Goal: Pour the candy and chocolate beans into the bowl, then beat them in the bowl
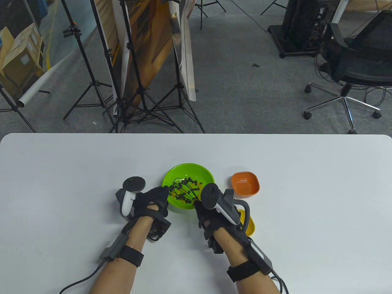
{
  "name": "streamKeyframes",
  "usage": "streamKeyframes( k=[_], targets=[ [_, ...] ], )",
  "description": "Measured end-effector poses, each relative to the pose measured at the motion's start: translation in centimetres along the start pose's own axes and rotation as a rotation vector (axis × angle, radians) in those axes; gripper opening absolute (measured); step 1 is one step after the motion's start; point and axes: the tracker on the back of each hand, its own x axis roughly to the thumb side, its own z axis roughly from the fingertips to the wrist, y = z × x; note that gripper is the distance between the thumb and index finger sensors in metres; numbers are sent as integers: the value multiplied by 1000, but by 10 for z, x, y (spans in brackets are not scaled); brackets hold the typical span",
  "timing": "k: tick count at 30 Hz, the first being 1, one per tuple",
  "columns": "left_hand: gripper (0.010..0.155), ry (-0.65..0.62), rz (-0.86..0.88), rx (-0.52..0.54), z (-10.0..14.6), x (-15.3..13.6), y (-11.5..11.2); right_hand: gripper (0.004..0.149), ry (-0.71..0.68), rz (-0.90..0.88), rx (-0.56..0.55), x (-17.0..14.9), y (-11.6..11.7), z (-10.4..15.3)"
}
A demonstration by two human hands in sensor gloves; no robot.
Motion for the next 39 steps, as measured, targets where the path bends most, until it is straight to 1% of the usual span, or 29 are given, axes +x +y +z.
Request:
streamKeyframes(
  k=[4,6,9,12,20,28,31,34,39],
  targets=[
    [45,1,6,-2,0,0,0,56,24,51,21,-9,-14,6],
    [45,0,4,-1,0,0,0,55,56,40,7,-15,-20,6],
    [45,-3,-3,-2,0,0,0,55,95,90,-16,-21,-25,3],
    [45,-3,-1,-4,0,0,0,56,122,110,-41,-24,-24,-1],
    [45,-4,0,-2,0,0,0,57,160,41,-71,-28,-11,-17],
    [45,-3,-2,-4,0,0,0,58,128,-66,-78,-16,8,-23],
    [45,-4,-1,-1,0,0,0,57,92,-107,-33,-8,12,-19],
    [45,0,11,-6,0,-1,0,57,54,-62,-30,-4,9,-10],
    [45,4,9,0,0,-1,0,56,18,-28,7,-7,-1,2]
  ],
)
